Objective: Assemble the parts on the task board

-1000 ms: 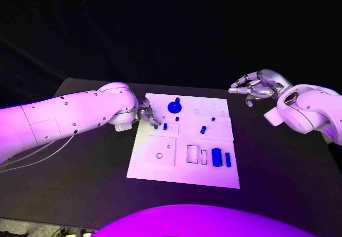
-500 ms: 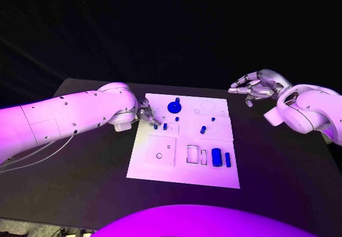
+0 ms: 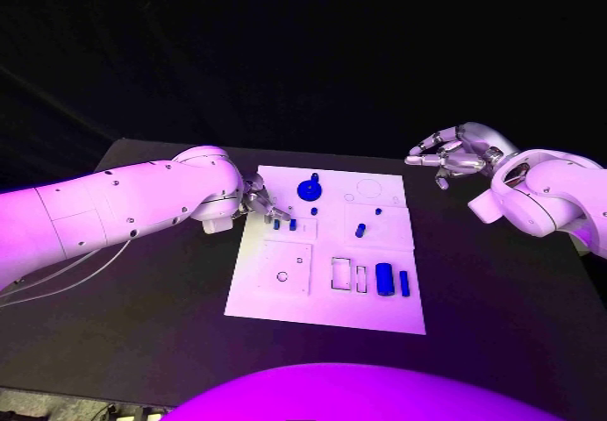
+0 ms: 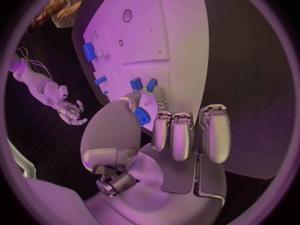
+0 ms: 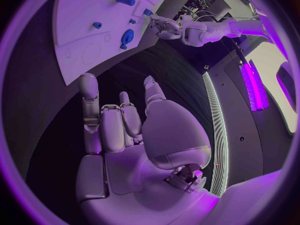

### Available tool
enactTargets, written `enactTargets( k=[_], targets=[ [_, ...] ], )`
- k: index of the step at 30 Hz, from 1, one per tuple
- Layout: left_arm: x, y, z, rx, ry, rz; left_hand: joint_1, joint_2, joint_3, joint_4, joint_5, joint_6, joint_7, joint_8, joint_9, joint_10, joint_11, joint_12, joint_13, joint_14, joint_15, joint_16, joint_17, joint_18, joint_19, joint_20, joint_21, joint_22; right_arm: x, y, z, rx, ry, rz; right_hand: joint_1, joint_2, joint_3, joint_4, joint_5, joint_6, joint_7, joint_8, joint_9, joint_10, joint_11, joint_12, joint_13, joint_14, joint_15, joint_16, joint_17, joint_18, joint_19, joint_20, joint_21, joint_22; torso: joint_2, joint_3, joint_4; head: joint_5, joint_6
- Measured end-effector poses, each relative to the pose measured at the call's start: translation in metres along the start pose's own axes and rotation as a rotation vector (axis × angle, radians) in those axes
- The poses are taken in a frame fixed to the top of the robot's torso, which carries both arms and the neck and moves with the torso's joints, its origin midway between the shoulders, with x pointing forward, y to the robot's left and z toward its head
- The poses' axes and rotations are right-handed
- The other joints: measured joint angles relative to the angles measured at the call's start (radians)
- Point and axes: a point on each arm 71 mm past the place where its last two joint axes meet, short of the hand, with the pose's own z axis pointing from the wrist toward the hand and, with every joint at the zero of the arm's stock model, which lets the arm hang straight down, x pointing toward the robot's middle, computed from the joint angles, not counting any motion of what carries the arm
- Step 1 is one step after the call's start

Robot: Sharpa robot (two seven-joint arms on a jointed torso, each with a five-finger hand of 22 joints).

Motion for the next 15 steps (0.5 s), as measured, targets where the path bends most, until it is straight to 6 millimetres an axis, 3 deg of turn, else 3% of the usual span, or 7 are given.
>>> enactTargets(
  k=[10, 12, 15],
  targets=[
    [-0.004, 0.003, -0.003, 0.022, -0.023, -0.064, -0.003, 0.019, -0.044, -0.003, 0.0, 0.0, 0.0, 0.0, 0.004, 0.0, 0.0, 0.0, 0.0, 0.0, 0.0, 0.0, 0.0, 0.0, 0.0, 0.0, -0.002, 0.001, 0.0, 0.0, 0.0, -0.001, 0.001, 0.0, 0.0, 0.0, 0.0, 0.0, 0.0, 0.0, 0.0, 0.0, 0.0, 0.0, 0.0, 0.0, 0.0, 0.0, 0.0, 0.0, 0.0, 0.0, 0.0, 0.0, 0.0, 0.0, 0.0, -0.0001, 0.0, 0.0, 0.002],
    [-0.007, 0.004, -0.004, 0.036, -0.039, -0.086, 0.012, 0.034, -0.051, -0.002, 0.0, -0.005, 0.004, -0.002, 0.005, 0.0, 0.0, -0.014, 0.0, 0.0, 0.0, 0.0, 0.0, 0.0, 0.0, 0.0, -0.017, 0.001, 0.0, 0.0, 0.001, -0.001, 0.001, 0.0, 0.0, 0.0, 0.0, 0.0, 0.0, 0.0, 0.0, 0.0, 0.0, 0.0, 0.0, 0.0, 0.0, 0.0, 0.0, 0.0, 0.0, 0.0, 0.0, 0.0, 0.0, 0.0, 0.0, -0.0004, -0.0001, -0.001, 0.003],
    [-0.011, 0.003, -0.007, 0.072, -0.074, -0.126, 0.094, 0.046, -0.038, -0.014, 0.0, -0.06, 0.02, -0.034, -0.003, -0.022, 0.009, -0.077, -0.003, 0.0, 0.0, 0.0, 0.0, 0.002, -0.013, 0.0, -0.089, 0.001, 0.0, 0.0, 0.001, -0.001, 0.001, 0.0, 0.0, 0.0, 0.0, 0.0, 0.0, 0.0, 0.0, 0.0, 0.0, 0.0, 0.0, 0.0, 0.0, 0.0, 0.0, 0.0, 0.0, 0.0, 0.0, 0.0, 0.0, 0.0, 0.0, -0.0004, -0.0006, -0.003, 0.005]
  ],
)
